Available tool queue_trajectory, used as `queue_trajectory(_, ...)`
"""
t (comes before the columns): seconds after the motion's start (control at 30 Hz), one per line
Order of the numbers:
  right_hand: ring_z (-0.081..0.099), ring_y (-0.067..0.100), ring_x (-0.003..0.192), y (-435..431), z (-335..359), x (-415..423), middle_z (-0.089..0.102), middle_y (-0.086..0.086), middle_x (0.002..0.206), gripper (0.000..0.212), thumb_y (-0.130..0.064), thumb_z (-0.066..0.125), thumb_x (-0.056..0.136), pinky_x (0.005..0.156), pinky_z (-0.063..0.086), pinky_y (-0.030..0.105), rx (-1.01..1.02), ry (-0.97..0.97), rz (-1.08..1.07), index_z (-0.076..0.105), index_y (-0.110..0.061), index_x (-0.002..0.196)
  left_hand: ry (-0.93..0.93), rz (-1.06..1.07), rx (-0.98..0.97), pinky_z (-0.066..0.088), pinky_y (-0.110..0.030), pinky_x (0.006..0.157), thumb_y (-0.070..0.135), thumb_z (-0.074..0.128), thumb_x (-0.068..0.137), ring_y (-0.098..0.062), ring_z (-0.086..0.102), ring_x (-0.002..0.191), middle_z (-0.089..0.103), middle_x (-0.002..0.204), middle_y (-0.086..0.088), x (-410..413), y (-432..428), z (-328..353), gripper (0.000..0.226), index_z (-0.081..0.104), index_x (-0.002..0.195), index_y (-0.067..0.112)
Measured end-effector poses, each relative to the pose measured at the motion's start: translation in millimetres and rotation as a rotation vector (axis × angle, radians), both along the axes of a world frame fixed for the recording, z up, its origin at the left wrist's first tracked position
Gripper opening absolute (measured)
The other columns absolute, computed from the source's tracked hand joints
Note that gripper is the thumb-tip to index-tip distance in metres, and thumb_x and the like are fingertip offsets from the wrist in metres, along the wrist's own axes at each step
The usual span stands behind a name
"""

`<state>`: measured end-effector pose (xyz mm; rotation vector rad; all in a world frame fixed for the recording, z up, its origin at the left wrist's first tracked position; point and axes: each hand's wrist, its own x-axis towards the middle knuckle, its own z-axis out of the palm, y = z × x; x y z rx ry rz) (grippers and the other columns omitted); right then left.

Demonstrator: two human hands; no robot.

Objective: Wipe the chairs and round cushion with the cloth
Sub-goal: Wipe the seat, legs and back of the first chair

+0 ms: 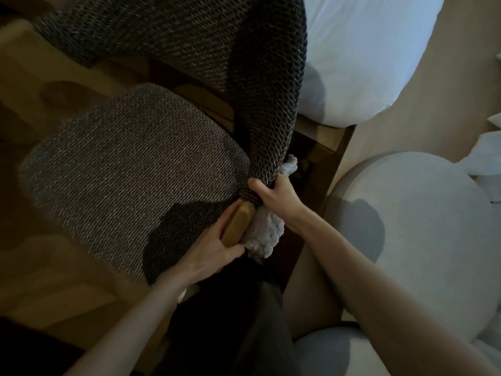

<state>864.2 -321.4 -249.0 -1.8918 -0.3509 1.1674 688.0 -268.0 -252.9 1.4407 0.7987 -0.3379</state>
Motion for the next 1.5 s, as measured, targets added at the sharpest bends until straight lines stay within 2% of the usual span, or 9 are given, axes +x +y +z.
queue_trajectory(0.1,0.061,0.025,0.109,34.3,-9.9,-23.2,0.062,0.018,0.119,0.023,-0.020,0.062,0.093,0.093,0.054,0.037,0.030,0.023,0.042,0.063,0.000,0.105,0.029,0.081,0.002,0.045,-0.006,0.078,0.038,0.061,0.062,0.025,0.051,0.091,0.051,0.105,0.049,-28.7,32.0,3.2,0.074,0.025,0.107,0.085)
queue_trajectory(0.23,0.058,0.021,0.115,95.1,-15.2,-43.8,0.055,0.010,0.130,0.036,-0.037,0.063,0.091,0.096,0.052,0.032,0.038,0.080,0.141,0.062,-0.011,0.115,0.144,0.099,0.203,0.047,-0.037,0.096,0.042,0.058,0.064,-0.008,0.057,0.108,0.058,0.119,0.021,-56.3,89.9,8.4,0.068,0.030,0.116,0.076)
queue_trajectory(0.37,0.060,0.019,0.112,126.2,-9.2,-56.9,0.060,0.006,0.127,0.051,-0.046,0.065,0.087,0.093,0.054,0.034,-0.030,0.121,0.139,0.057,-0.014,0.124,0.226,0.101,0.328,0.052,-0.036,0.083,0.038,0.058,0.080,-0.011,0.062,0.094,0.064,0.109,0.015,-75.1,113.3,12.7,0.064,0.027,0.132,0.058)
queue_trajectory(0.6,0.057,0.006,0.105,75.1,19.4,-66.8,0.058,-0.008,0.119,0.035,-0.034,0.059,0.094,0.073,0.047,0.015,-0.121,-0.191,0.167,0.057,-0.023,0.127,0.106,0.286,0.492,0.033,-0.030,0.110,0.029,0.063,0.090,-0.013,0.040,0.134,0.043,0.145,0.003,-112.0,79.0,29.4,0.065,0.032,0.147,0.021)
queue_trajectory(0.77,0.057,-0.009,0.055,53.6,44.0,-69.6,0.052,-0.007,0.092,0.032,-0.022,0.062,0.090,0.043,0.045,0.014,-0.044,-0.329,0.288,0.039,-0.032,0.110,0.079,0.432,0.610,0.033,-0.016,0.093,0.029,0.057,0.094,-0.012,0.050,0.119,0.056,0.128,0.003,-113.7,64.8,39.1,0.041,0.052,0.135,0.022)
queue_trajectory(1.07,0.058,0.014,0.097,63.5,19.2,-62.1,0.053,0.003,0.109,0.044,-0.020,0.065,0.088,0.078,0.055,0.031,-0.095,-0.158,0.472,0.028,-0.018,0.112,0.026,0.955,0.676,0.042,-0.015,0.091,0.028,0.053,0.097,0.007,0.051,0.106,0.059,0.117,0.012,-82.3,27.1,13.8,0.028,0.061,0.123,0.024)
queue_trajectory(1.2,0.050,0.005,0.085,62.6,-10.8,-64.0,0.044,-0.006,0.095,0.046,-0.018,0.067,0.087,0.066,0.049,0.022,-0.082,-0.167,0.508,0.025,-0.016,0.107,-0.042,1.168,0.703,0.044,-0.013,0.089,0.027,0.057,0.095,0.006,0.055,0.106,0.063,0.115,0.013,-73.0,16.7,-6.9,0.024,0.062,0.118,0.027)
queue_trajectory(1.4,0.055,0.016,0.103,65.4,-71.2,-69.1,0.052,-0.002,0.113,0.049,-0.027,0.070,0.086,0.083,0.052,0.032,-0.088,-0.103,0.508,0.040,-0.019,0.123,-0.205,1.189,0.937,0.044,-0.024,0.099,0.030,0.051,0.098,-0.006,0.053,0.117,0.057,0.123,0.012,-72.6,9.0,-48.2,0.030,0.050,0.128,0.031)
queue_trajectory(1.5,0.058,0.006,0.092,66.8,-95.2,-72.3,0.056,-0.009,0.104,0.048,-0.030,0.069,0.086,0.070,0.049,0.020,0.008,-0.119,0.535,0.046,-0.017,0.126,-0.290,1.209,1.034,0.041,-0.025,0.103,0.026,0.048,0.099,-0.006,0.049,0.123,0.052,0.129,0.012,-69.5,6.8,-70.1,0.033,0.044,0.132,0.030)
